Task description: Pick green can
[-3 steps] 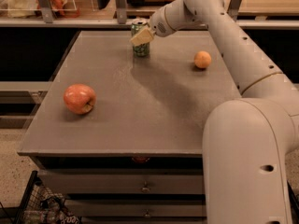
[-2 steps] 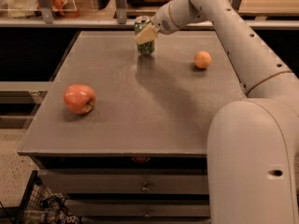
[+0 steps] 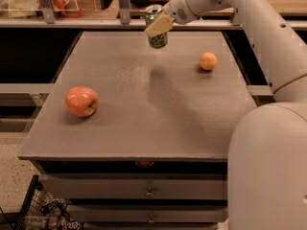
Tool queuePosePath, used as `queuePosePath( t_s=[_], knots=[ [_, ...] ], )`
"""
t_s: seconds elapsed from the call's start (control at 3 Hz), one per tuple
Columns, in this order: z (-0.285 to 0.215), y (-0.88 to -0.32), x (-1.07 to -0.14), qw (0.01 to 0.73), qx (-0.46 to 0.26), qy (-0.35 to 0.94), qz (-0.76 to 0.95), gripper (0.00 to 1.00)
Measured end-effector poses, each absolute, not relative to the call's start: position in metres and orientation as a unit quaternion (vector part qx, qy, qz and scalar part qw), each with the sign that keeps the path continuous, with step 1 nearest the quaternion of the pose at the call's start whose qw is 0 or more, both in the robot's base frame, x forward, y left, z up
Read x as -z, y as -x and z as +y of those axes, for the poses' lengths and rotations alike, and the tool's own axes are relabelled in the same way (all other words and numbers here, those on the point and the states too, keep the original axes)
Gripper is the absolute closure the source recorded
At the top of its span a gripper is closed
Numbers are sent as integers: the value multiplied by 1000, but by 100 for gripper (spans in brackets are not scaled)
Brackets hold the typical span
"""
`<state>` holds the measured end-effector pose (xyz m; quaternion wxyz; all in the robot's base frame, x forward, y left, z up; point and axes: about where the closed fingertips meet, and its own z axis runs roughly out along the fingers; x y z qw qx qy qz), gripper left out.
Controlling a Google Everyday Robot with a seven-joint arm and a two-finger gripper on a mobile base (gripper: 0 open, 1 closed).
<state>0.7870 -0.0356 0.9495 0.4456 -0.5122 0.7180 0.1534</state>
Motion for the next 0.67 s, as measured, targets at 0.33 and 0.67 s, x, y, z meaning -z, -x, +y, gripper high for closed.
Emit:
queuePosePath(
  t_s=[0.33, 0.67],
  knots=[
    [-42, -778, -964, 455, -157, 517, 708, 100],
    [-43, -775, -969, 460, -164, 521, 699, 100]
  ],
)
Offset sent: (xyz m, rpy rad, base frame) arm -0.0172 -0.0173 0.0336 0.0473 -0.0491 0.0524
